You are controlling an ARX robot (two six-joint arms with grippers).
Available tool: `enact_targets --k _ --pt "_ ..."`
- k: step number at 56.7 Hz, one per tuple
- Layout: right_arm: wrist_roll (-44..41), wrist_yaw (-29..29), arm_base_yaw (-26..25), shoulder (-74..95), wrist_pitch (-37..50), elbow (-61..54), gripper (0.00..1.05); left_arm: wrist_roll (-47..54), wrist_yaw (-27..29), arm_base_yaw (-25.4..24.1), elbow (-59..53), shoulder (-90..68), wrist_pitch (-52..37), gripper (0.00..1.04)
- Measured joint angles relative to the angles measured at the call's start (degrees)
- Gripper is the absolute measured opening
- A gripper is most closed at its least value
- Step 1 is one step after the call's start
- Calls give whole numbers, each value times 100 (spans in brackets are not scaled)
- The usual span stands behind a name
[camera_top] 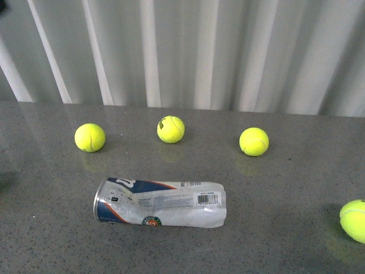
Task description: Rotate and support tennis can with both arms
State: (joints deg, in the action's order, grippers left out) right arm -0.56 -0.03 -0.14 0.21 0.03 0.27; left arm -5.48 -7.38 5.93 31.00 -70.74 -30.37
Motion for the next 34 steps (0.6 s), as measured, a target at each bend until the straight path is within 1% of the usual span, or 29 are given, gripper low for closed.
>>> enact_targets --k 1,3,7,11,15,22,29,34 --pt "0 -2 0 0 0 0 98 -9 -17 17 70 -186 -17 98" --pt "0 -2 -2 0 0 0 98 -92 -155 94 382 -1056 -28 98" --pt "0 -4 -2 0 0 0 98 -131 -133 184 754 -2111 -74 98" --pt "0 -4 -2 0 0 0 98 -251 -227 208 1062 -2852 -52 98" --pt "0 -2 0 0 0 0 98 -269 -203 205 1373 -3508 -13 98" --pt "0 -2 0 0 0 0 98 -326 -160 118 1735 -4151 52 98" --pt "0 -4 -2 0 0 0 98 -304 -164 -70 1963 -4301 262 98" --pt "0 -4 0 0 0 0 98 -280 -343 -278 2094 -4251 570 98"
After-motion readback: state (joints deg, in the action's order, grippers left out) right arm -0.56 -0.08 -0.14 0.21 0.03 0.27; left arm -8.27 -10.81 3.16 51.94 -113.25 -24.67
